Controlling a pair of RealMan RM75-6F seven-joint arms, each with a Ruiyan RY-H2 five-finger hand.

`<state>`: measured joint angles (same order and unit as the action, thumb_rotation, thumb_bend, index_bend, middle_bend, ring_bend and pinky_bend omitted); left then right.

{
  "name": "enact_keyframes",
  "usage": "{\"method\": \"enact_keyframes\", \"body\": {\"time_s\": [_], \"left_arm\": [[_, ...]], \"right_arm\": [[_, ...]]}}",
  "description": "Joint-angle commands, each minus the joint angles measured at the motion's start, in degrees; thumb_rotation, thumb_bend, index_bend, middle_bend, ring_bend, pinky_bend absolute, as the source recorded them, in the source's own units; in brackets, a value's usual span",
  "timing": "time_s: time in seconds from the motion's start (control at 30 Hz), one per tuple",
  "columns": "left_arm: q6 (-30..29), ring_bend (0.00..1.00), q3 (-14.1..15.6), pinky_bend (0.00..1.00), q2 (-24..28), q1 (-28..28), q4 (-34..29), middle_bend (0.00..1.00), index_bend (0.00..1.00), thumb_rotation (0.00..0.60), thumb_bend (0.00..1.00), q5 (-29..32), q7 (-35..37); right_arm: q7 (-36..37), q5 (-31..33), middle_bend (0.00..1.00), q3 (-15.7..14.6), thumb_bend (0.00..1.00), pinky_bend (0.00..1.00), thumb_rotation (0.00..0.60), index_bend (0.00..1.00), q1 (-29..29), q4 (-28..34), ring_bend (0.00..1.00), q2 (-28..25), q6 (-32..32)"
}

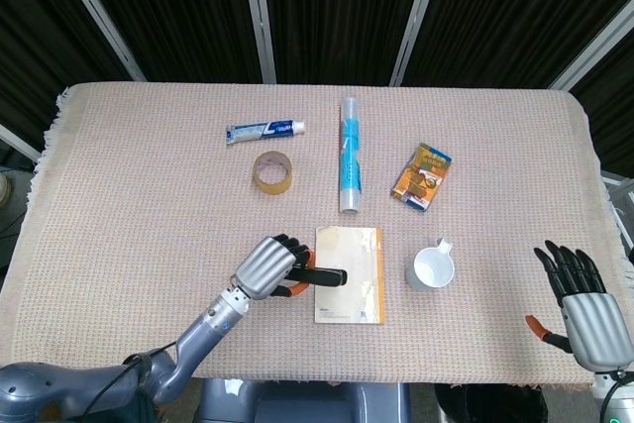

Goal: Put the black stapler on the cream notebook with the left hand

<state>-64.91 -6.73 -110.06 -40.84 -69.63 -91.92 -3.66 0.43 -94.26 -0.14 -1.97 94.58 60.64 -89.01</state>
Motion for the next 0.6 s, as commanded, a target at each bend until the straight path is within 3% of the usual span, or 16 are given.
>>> {"method": "enact_keyframes", "body": {"time_s": [0.03, 0.6], "left_arm": [[1.66, 0.45, -0.95, 0.49, -4.73, -3.00, 5.68, 0.54, 0.63, 0.600, 0.37, -0.13, 0.09], [6.43, 0.45, -3.89, 0.48, -13.99, -10.27, 20.12, 0.54, 0.62, 0.600, 0.37, 2.25, 5.57]], "right_arm": [[1.37, 0.07, 0.00, 0.12, 0.14, 0.00, 0.600, 0.00, -0.03, -0.28, 0.00, -0.51, -0.14], [2.80, 0.68, 0.00, 0.54, 0.14, 0.00, 0.600, 0.00, -0.59, -0.43, 0.00, -0.90, 0.72]]}}
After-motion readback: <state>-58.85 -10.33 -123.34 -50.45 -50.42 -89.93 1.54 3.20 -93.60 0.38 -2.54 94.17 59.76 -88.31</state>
